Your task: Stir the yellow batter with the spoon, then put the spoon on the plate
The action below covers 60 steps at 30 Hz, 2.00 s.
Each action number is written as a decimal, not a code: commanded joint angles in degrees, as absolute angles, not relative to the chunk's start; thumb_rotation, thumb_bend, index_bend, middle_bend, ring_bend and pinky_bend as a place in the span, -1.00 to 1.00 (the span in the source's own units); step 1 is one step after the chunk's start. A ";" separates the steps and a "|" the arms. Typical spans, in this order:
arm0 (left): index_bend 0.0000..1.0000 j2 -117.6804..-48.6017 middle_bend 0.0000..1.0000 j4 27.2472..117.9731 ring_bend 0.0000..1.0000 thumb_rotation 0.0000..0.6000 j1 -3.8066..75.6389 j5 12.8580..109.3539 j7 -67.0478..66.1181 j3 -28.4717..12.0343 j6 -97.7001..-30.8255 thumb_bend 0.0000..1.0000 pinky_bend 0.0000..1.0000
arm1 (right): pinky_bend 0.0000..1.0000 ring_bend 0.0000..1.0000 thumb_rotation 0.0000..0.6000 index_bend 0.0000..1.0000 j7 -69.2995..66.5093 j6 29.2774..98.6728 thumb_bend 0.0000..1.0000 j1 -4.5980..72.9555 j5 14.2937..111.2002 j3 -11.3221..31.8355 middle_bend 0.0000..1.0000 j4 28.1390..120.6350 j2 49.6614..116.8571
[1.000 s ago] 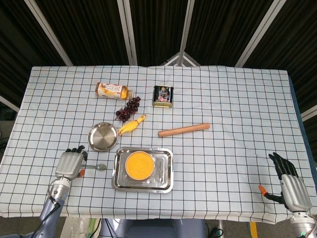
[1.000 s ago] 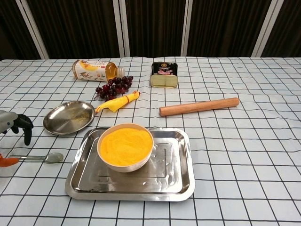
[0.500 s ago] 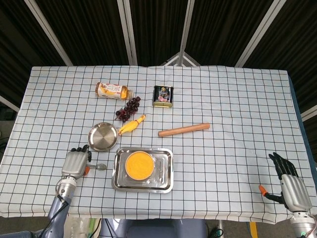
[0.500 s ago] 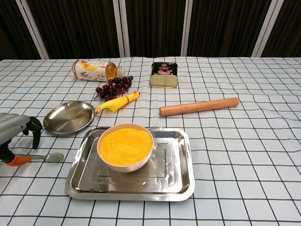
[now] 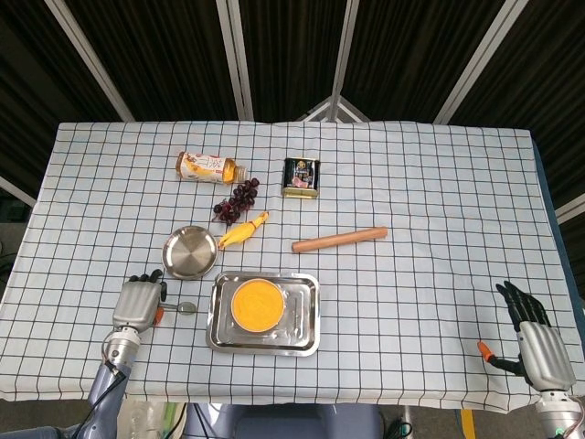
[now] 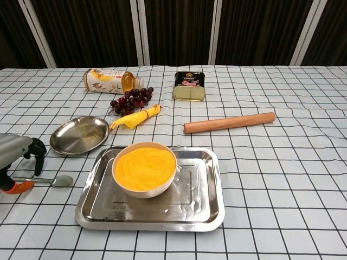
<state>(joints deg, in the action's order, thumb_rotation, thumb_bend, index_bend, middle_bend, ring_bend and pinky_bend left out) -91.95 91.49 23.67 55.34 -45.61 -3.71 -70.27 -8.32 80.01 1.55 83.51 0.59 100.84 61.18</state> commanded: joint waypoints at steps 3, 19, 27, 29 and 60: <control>0.00 -92.14 -0.66 91.28 -0.47 1.00 23.81 55.19 -45.76 -3.45 -70.21 -0.01 -0.47 | -1.00 -1.00 1.00 -1.00 -8.30 79.99 -0.37 1.55 83.49 0.58 -1.00 100.89 61.17; 0.09 -91.79 -0.65 92.20 -0.47 1.00 23.87 55.43 -45.04 -3.27 -71.02 0.02 -0.46 | -1.00 -1.00 1.00 -1.00 -8.30 79.99 -0.37 1.54 83.50 0.56 -1.00 100.89 61.16; 0.09 -89.78 -0.65 96.18 -0.47 1.00 24.39 56.00 -45.61 -3.77 -71.85 0.02 -0.46 | -1.00 -1.00 1.00 -1.00 -8.24 79.97 -0.37 1.55 83.44 0.57 -1.00 100.99 61.12; 0.08 -89.24 -0.65 97.82 -0.47 1.00 24.72 55.88 -46.31 -4.07 -72.14 0.02 -0.46 | -1.00 -1.00 1.00 -1.00 -8.23 79.99 -0.37 1.54 83.49 0.56 -1.00 101.02 61.12; -0.13 -104.27 -0.70 106.61 -0.47 1.00 42.29 36.85 -70.56 -15.48 -82.01 -0.15 -0.46 | -1.00 -1.00 1.00 -1.00 -10.74 79.18 -0.37 1.83 82.83 0.88 -1.00 101.03 60.36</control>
